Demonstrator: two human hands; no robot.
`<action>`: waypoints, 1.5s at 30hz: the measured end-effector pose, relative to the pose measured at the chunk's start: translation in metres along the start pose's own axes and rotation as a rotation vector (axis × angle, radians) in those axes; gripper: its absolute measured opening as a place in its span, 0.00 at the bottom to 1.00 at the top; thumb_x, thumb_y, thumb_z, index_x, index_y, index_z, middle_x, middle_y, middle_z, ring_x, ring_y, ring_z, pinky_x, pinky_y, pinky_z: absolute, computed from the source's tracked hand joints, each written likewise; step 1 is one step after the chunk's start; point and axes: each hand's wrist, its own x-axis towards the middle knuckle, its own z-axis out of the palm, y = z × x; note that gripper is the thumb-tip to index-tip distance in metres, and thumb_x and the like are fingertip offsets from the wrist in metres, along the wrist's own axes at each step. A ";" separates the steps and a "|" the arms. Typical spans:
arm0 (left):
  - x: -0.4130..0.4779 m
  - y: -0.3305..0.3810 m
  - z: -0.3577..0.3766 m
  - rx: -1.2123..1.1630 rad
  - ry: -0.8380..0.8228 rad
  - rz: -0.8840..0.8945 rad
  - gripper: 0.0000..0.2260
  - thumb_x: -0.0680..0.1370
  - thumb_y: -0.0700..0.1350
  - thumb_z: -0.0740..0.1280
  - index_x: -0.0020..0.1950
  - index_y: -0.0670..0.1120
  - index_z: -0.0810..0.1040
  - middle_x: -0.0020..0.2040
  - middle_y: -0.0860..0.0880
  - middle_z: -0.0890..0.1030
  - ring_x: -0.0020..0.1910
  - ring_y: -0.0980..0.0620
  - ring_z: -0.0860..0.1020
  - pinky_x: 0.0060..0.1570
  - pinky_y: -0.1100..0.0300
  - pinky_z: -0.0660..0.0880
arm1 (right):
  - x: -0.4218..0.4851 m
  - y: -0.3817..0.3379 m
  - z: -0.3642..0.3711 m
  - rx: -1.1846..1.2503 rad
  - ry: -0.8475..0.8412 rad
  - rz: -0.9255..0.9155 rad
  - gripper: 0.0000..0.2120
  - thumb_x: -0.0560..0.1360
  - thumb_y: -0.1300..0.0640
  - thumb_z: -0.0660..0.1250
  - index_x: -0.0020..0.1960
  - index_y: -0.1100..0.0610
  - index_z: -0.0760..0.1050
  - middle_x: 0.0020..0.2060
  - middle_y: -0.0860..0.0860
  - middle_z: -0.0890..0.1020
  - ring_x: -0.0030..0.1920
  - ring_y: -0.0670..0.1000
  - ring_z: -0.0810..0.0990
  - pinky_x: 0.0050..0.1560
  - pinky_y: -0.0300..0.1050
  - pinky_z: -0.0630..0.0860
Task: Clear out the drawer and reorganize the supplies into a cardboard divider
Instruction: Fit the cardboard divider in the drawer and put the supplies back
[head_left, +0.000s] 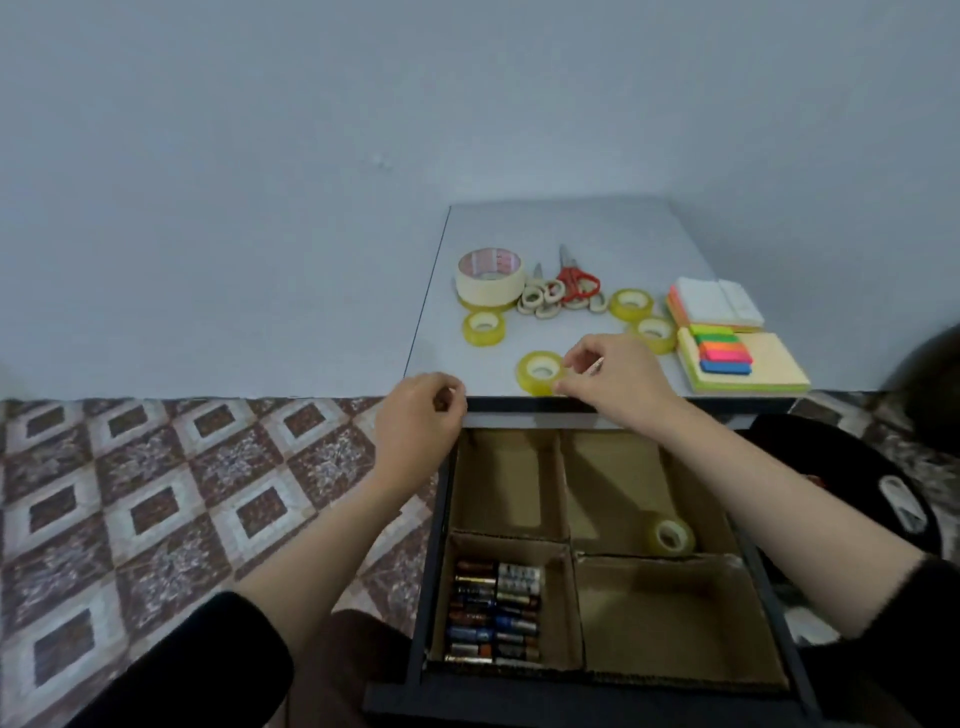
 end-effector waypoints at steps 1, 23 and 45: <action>0.012 0.003 0.001 -0.018 -0.005 -0.038 0.08 0.77 0.45 0.66 0.50 0.42 0.81 0.43 0.48 0.81 0.42 0.51 0.77 0.43 0.59 0.73 | 0.005 0.000 0.005 -0.056 -0.015 0.012 0.19 0.69 0.51 0.74 0.55 0.58 0.76 0.49 0.52 0.79 0.50 0.51 0.77 0.45 0.42 0.72; 0.076 0.012 0.035 0.162 -0.218 -0.176 0.14 0.74 0.51 0.69 0.54 0.44 0.79 0.53 0.44 0.79 0.53 0.46 0.75 0.46 0.59 0.68 | 0.002 0.019 0.023 0.053 0.036 0.021 0.27 0.68 0.44 0.73 0.62 0.56 0.74 0.52 0.50 0.76 0.50 0.47 0.73 0.47 0.40 0.70; -0.052 0.101 0.133 0.069 -0.816 -0.020 0.25 0.70 0.47 0.73 0.65 0.41 0.72 0.58 0.45 0.76 0.52 0.51 0.76 0.52 0.62 0.76 | -0.096 0.151 -0.026 0.090 0.073 0.346 0.20 0.65 0.53 0.77 0.54 0.59 0.78 0.47 0.53 0.77 0.45 0.49 0.74 0.39 0.39 0.66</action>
